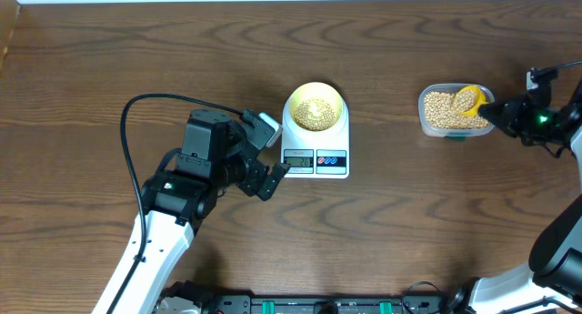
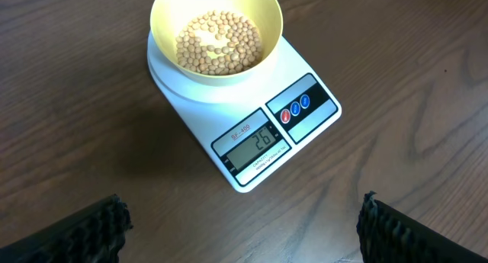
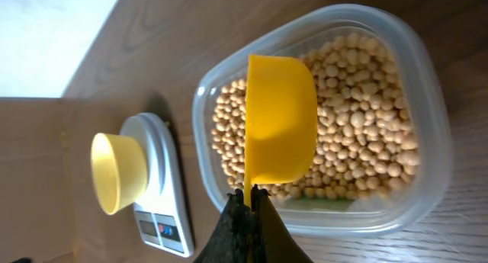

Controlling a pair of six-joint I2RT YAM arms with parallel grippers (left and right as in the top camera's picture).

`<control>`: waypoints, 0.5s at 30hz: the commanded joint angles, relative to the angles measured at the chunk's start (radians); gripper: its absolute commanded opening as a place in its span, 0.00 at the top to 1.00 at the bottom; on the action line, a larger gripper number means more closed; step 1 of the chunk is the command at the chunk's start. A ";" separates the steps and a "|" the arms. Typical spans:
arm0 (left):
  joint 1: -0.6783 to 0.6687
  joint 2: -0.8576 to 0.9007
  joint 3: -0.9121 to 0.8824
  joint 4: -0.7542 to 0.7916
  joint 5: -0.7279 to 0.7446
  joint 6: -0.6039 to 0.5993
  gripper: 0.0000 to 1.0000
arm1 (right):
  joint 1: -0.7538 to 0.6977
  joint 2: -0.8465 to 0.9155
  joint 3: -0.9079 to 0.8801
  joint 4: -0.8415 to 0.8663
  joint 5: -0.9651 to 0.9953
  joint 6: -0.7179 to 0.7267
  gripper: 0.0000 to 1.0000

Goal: Scoop item into bowl and weigh 50g on scale
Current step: 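Lift the filled scoop up out of the soybean tub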

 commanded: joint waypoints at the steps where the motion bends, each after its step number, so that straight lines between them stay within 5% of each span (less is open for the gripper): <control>1: 0.004 -0.006 0.003 0.002 0.005 0.002 0.02 | -0.019 0.007 -0.002 -0.002 -0.104 0.009 0.99; 15: 0.004 -0.006 0.003 0.002 0.005 0.002 0.02 | -0.029 0.007 -0.002 -0.002 -0.225 0.005 0.99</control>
